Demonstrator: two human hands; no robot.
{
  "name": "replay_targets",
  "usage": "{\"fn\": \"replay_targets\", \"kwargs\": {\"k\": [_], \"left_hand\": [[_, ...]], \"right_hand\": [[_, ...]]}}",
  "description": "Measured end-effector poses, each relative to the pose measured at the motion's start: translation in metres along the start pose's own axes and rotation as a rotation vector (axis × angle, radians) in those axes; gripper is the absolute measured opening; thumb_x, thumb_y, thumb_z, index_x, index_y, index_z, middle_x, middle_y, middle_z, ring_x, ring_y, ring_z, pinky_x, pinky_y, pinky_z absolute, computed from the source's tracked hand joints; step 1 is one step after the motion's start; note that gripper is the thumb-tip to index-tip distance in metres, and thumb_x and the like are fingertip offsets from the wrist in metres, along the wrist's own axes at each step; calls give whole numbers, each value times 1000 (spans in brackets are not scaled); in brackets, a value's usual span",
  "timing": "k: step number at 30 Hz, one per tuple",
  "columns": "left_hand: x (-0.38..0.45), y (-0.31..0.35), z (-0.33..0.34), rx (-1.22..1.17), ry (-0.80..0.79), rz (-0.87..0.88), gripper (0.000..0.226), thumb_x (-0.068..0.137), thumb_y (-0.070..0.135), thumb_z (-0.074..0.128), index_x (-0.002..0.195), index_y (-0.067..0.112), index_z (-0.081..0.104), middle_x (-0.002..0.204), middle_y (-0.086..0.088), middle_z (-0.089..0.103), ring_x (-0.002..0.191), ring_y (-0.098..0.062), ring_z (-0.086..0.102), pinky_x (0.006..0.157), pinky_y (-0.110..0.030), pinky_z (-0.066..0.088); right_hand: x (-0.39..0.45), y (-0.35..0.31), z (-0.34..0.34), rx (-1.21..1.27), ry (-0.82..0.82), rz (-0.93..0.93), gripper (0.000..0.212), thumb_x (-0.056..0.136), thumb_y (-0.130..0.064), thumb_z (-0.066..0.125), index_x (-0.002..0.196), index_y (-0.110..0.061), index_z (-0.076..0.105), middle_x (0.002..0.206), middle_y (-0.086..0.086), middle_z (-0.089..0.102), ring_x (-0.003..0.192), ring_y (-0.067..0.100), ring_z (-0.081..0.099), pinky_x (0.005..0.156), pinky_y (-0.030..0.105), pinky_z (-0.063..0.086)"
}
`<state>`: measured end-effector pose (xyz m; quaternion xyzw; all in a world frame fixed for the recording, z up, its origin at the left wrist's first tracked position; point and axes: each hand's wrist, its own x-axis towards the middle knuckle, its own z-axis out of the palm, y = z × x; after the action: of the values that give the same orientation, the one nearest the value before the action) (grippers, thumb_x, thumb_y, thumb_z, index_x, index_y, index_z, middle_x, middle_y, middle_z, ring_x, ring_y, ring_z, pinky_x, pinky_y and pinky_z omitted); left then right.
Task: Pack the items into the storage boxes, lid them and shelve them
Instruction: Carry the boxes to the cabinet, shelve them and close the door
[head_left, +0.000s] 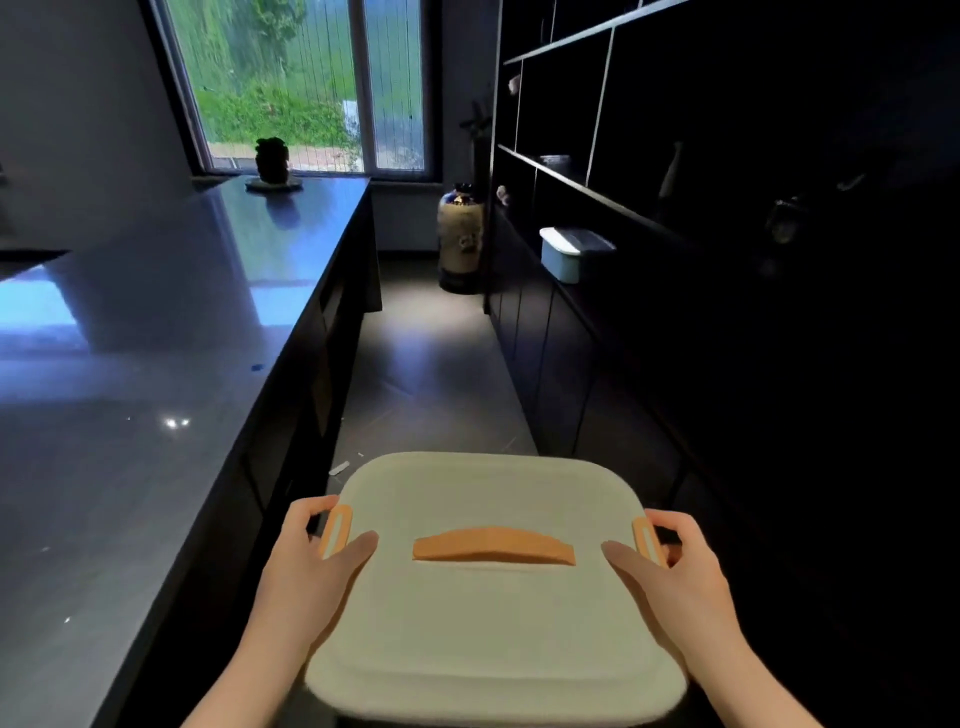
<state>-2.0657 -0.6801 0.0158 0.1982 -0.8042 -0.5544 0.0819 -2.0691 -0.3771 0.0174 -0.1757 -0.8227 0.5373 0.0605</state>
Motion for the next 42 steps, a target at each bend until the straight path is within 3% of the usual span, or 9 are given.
{"fn": "replay_targets", "kwargs": {"k": [10, 16, 20, 23, 27, 32, 35, 42], "left_hand": [[247, 32, 19, -3, 58, -3, 45, 75, 28, 76, 111, 32, 49, 87, -9, 58, 77, -26, 61, 68, -43, 53], [408, 63, 44, -31, -7, 23, 52, 67, 31, 79, 111, 30, 53, 86, -4, 58, 80, -24, 59, 76, -45, 51], [506, 99, 76, -15, -113, 109, 56, 58, 40, 72, 110, 30, 54, 86, 1, 58, 83, -25, 60, 76, -44, 51], [565, 122, 116, -4, -203, 155, 44, 72, 26, 76, 110, 29, 53, 85, 0, 58, 79, -23, 61, 68, -39, 50], [636, 142, 184, 43, -280, 209, 43, 73, 24, 73, 109, 31, 51, 90, 0, 59, 82, -23, 61, 73, -40, 51], [713, 178, 283, 90, -403, 283, 52, 69, 28, 75, 112, 35, 46, 99, 10, 55, 88, -13, 56, 70, -33, 48], [763, 205, 345, 113, -492, 300, 52, 70, 31, 76, 111, 38, 45, 99, 12, 54, 88, -13, 57, 73, -37, 52], [836, 263, 480, 87, -699, 377, 54, 74, 29, 74, 119, 37, 45, 100, 8, 55, 90, -16, 57, 69, -32, 48]], "right_hand": [[218, -92, 135, 24, -96, -58, 44, 73, -29, 80, 108, -29, 53, 92, -2, 62, 82, 18, 62, 70, 37, 54], [331, -134, 209, 123, -14, -13, 44, 72, -22, 81, 107, -28, 55, 95, -2, 61, 86, 19, 62, 76, 45, 56], [399, -156, 228, 179, 96, 42, 44, 72, -22, 82, 107, -28, 57, 98, 1, 62, 86, 19, 62, 68, 37, 53], [449, -157, 229, 229, 173, 96, 45, 72, -23, 83, 108, -30, 56, 98, 2, 62, 86, 22, 63, 70, 39, 55], [522, -149, 227, 246, 251, 146, 46, 70, -24, 84, 107, -31, 58, 95, 5, 64, 83, 27, 67, 74, 48, 58], [614, -133, 213, 297, 397, 213, 44, 69, -19, 84, 105, -28, 60, 91, 11, 67, 76, 29, 69, 66, 40, 57], [671, -130, 200, 307, 484, 235, 44, 70, -18, 84, 105, -29, 60, 90, 11, 67, 76, 28, 69, 62, 36, 55], [764, -124, 167, 293, 712, 309, 48, 69, -22, 85, 108, -29, 58, 90, 10, 65, 78, 29, 67, 69, 41, 56]]}}
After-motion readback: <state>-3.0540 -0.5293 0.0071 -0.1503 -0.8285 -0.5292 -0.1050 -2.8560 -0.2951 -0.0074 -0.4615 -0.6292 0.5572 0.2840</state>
